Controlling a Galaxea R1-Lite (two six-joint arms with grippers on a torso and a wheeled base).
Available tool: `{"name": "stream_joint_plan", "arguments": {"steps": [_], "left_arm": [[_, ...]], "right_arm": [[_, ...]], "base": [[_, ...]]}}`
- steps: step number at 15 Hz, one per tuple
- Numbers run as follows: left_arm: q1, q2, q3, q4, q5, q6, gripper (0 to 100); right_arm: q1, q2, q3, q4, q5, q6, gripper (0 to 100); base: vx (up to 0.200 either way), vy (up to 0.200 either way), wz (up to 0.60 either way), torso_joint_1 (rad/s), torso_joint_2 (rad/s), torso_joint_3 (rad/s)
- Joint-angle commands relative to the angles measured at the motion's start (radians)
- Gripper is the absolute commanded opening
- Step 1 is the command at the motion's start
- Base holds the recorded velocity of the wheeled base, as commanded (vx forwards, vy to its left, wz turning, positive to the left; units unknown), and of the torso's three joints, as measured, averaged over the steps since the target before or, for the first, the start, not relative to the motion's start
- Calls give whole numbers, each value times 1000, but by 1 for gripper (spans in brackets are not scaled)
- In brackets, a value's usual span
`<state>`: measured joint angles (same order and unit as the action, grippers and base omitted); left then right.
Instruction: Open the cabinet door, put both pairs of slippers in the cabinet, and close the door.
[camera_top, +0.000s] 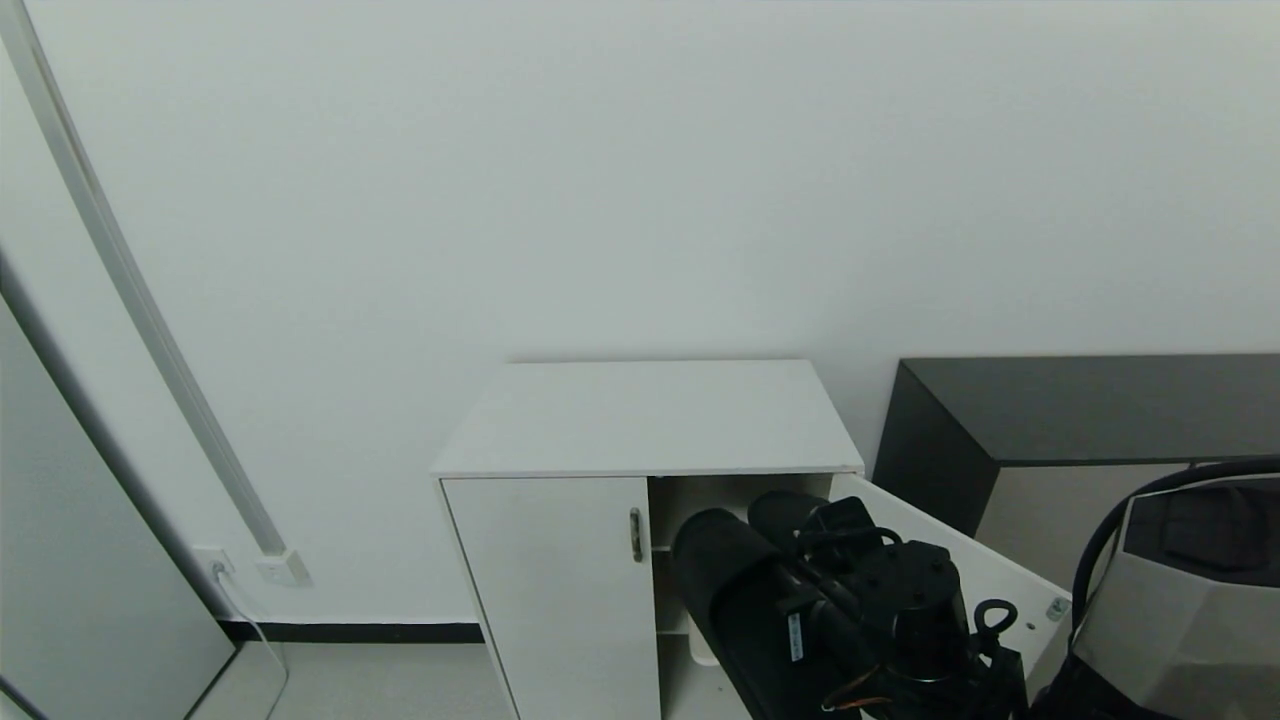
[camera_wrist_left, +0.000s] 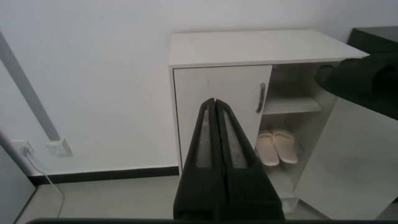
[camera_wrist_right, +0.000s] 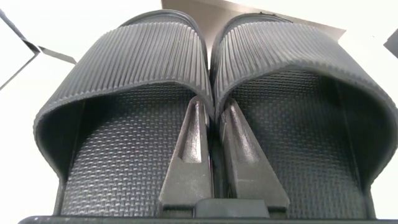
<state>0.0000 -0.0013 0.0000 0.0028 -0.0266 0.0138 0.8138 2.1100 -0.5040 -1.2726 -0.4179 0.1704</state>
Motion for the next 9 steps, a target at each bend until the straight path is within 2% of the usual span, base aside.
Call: {"name": "stream_joint_plan", "arguments": {"steps": [1,9], "left_arm": [[0,1,0,0,1,0,0],[0,1,0,-1,1,0,0]], "right_arm": [[1,4,1,-1,1,0,0],[1,19,7,-7,1,0,0]], "base": [[0,0,0,-154,339,188],[0,0,0,-159,359,198]]}}
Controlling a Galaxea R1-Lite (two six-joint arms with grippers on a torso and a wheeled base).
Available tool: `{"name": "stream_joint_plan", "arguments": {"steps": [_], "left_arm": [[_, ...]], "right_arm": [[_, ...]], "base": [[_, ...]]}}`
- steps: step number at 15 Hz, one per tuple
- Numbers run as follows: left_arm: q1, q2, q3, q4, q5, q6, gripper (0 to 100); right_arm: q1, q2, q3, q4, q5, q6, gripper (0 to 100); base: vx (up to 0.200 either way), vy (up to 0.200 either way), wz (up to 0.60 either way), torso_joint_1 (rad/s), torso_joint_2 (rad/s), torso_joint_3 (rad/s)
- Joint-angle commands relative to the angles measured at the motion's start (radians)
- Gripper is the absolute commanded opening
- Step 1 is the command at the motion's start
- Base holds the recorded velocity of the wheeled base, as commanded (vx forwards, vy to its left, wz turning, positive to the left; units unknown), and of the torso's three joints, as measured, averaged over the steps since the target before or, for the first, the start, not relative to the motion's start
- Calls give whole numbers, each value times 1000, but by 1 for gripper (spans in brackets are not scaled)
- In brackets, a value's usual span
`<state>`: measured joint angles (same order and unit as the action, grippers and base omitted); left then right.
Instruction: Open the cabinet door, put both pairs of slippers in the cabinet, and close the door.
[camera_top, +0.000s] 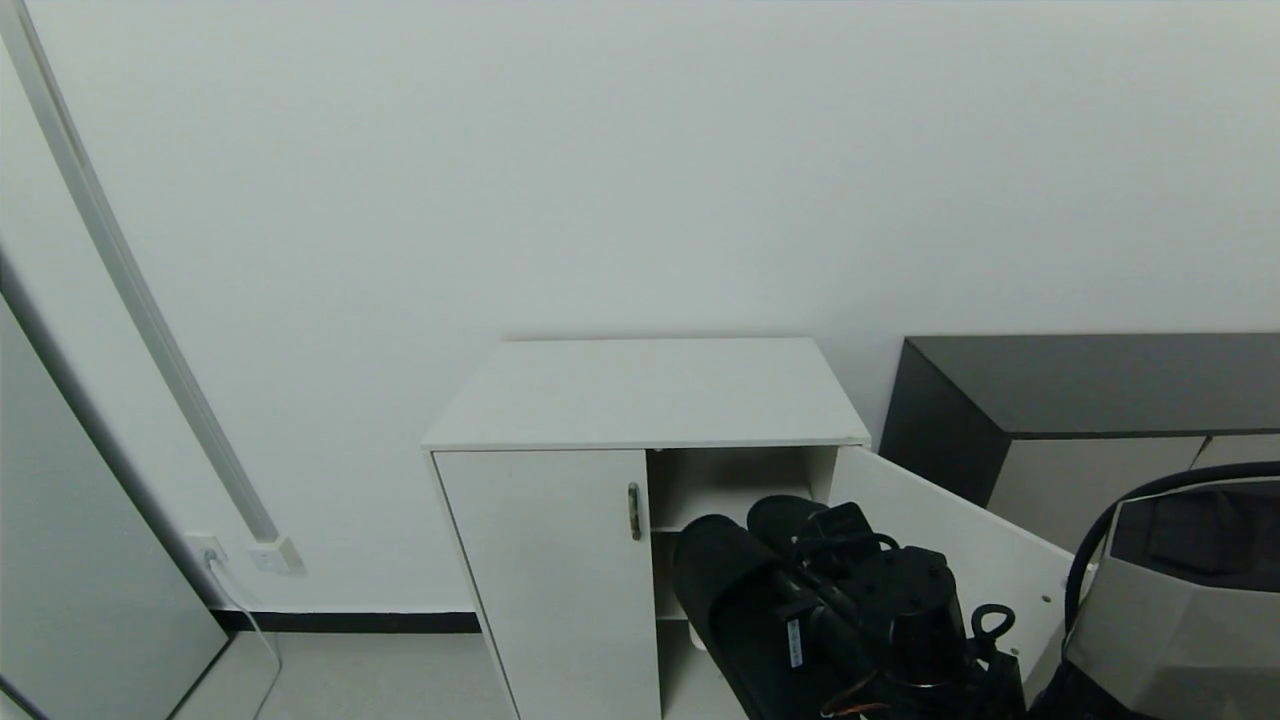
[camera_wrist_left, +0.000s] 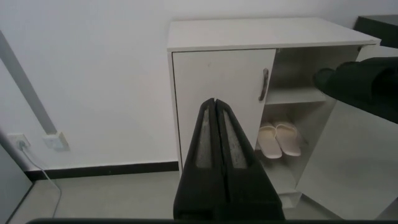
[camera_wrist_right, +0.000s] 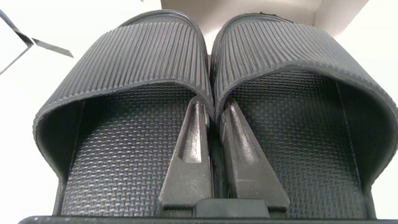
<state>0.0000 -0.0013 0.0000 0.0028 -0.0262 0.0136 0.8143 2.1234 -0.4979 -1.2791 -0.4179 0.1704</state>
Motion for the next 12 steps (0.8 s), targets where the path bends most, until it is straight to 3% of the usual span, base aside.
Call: {"name": "stream_joint_plan", "arguments": {"steps": [1,12], "left_arm": [[0,1,0,-1,0,0,0],[0,1,0,0,0,0,0]], "right_arm": [[0,7,1,-3,1,0,0],[0,56,-2,-29,1,-2,0]], "base": [[0,0,0,-173,388,212],[0,0,0,-216,508,296]]}}
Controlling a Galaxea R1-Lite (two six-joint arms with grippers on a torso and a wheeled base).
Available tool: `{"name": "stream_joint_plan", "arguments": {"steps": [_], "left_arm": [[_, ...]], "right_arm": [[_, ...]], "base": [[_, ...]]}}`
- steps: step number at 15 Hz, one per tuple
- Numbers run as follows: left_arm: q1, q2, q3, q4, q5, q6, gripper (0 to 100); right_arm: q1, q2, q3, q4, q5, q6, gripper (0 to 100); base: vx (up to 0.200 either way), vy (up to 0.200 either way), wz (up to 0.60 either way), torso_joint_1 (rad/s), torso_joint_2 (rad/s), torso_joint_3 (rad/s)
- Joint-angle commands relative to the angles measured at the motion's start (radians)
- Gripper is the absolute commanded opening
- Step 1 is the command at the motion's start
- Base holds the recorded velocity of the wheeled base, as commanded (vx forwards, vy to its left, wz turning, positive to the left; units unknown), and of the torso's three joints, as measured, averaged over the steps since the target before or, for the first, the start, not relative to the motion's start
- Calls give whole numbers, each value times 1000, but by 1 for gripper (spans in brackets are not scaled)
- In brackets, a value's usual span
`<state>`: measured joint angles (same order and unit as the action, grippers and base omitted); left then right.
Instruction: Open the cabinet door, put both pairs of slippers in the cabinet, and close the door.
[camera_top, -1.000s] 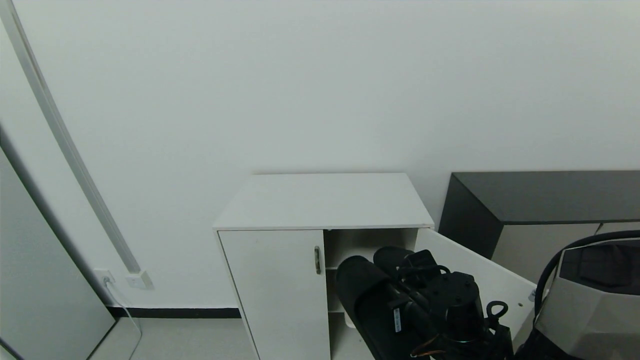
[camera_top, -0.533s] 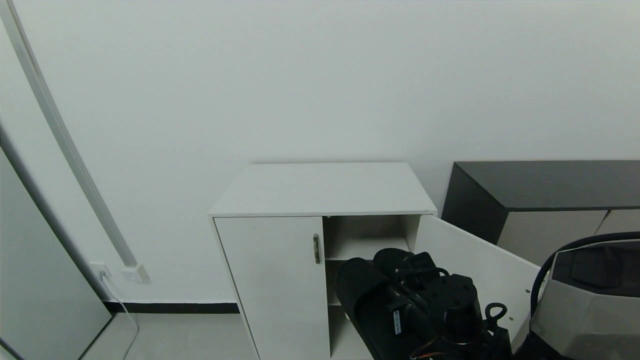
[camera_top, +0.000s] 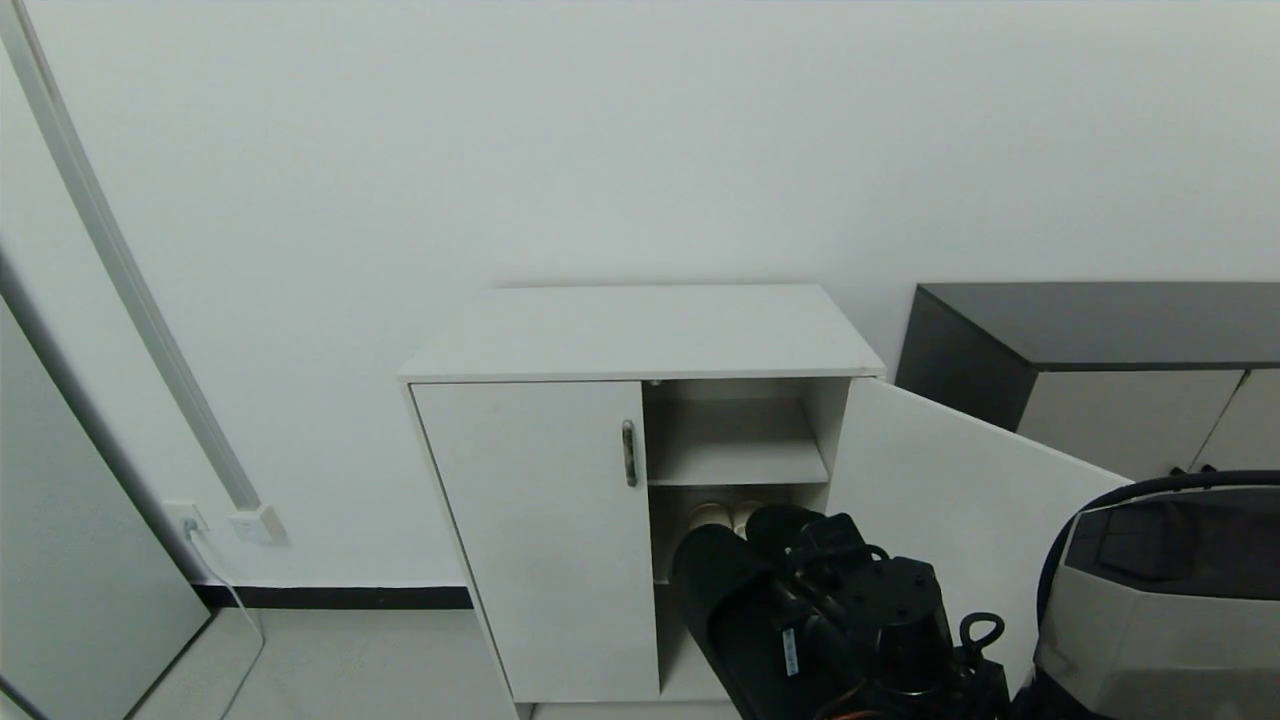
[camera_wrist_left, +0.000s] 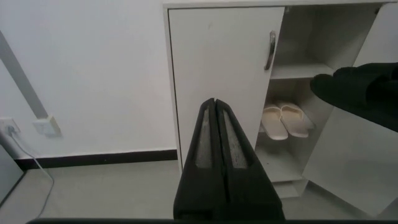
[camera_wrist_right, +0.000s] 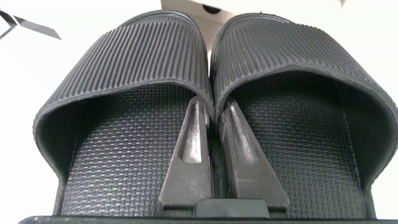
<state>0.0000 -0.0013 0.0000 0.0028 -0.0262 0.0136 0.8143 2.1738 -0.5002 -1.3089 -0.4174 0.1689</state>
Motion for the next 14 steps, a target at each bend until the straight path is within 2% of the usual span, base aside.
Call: {"name": "stream_joint_plan", "arguments": {"steps": [1,14], "left_arm": [[0,1,0,0,0,0,0],[0,1,0,0,0,0,0]], "right_arm": [[0,6,0,-1,0,0,0],[0,6,5,-32,-1,-3,0]], "base": [[0,0,0,-203,530,315],[0,0,0,-161,485,327]]}}
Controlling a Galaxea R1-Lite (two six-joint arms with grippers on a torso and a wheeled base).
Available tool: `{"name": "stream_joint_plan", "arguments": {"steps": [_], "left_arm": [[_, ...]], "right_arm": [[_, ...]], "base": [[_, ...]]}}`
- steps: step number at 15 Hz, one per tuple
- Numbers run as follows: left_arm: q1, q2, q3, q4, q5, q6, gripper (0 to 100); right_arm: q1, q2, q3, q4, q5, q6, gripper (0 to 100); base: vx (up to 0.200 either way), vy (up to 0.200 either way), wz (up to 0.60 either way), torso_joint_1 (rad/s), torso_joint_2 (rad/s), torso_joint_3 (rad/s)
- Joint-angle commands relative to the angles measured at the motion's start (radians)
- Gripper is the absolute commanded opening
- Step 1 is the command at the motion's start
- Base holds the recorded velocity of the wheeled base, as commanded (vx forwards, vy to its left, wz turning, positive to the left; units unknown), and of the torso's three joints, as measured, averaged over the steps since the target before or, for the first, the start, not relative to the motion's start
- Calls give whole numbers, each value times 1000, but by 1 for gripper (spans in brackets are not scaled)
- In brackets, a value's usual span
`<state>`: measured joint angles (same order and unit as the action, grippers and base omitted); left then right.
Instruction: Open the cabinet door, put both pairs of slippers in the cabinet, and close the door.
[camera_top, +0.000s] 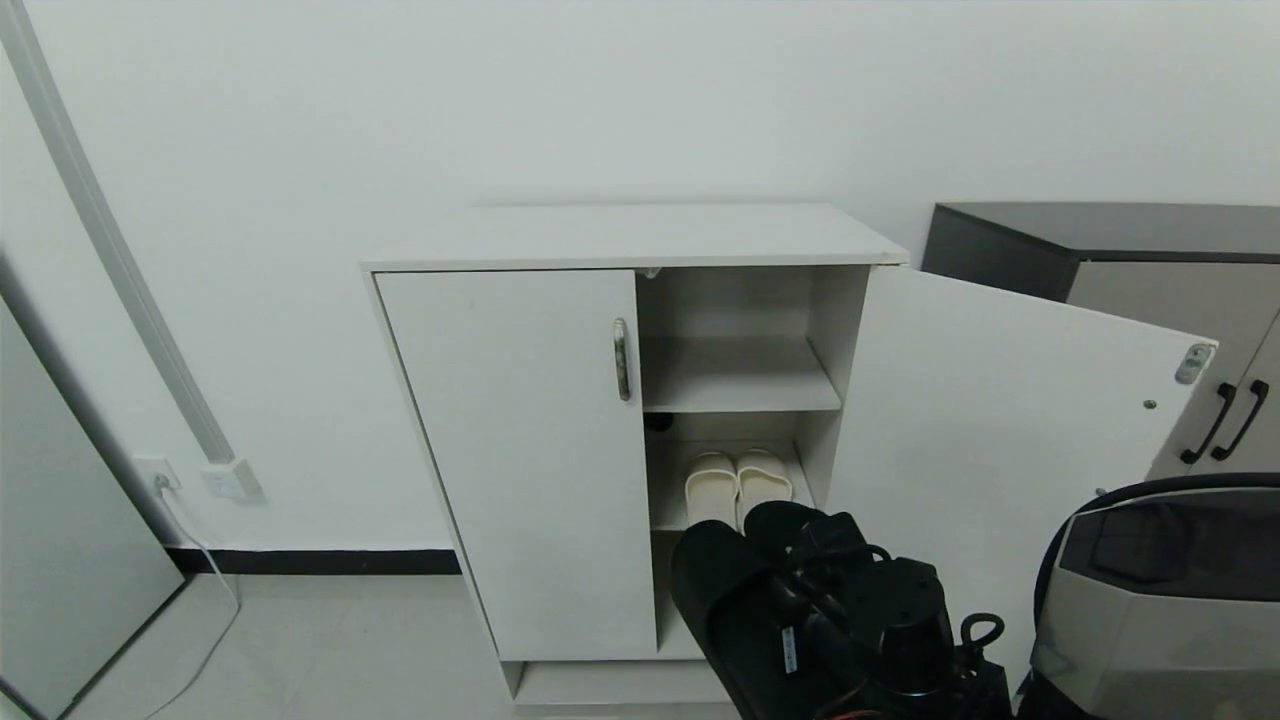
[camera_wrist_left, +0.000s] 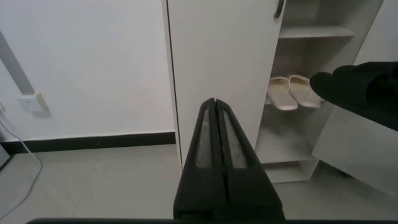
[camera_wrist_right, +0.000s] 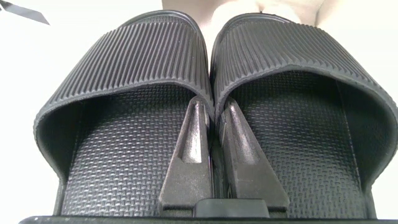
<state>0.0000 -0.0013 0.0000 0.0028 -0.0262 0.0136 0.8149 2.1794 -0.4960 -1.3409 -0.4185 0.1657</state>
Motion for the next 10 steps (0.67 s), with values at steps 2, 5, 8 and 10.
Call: {"name": "stream_joint_plan", "arguments": {"steps": [2,5,8,10], "left_arm": [[0,1,0,0,0,0,0],[0,1,0,0,0,0,0],[0,1,0,-1,0,0,0],[0,1,0,0,0,0,0]], "right_arm": [[0,2,-1,-3,0,0,0],[0,5,2,-14,0,0,0],[1,11,2,-15,0,0,0],[3,11,0,-14,-2,-5,0]], "base": [[0,0,0,-95,452,354],[0,0,0,-61,444,382],[0,0,0,-2,64,41],[0,0,0,0,0,0]]}}
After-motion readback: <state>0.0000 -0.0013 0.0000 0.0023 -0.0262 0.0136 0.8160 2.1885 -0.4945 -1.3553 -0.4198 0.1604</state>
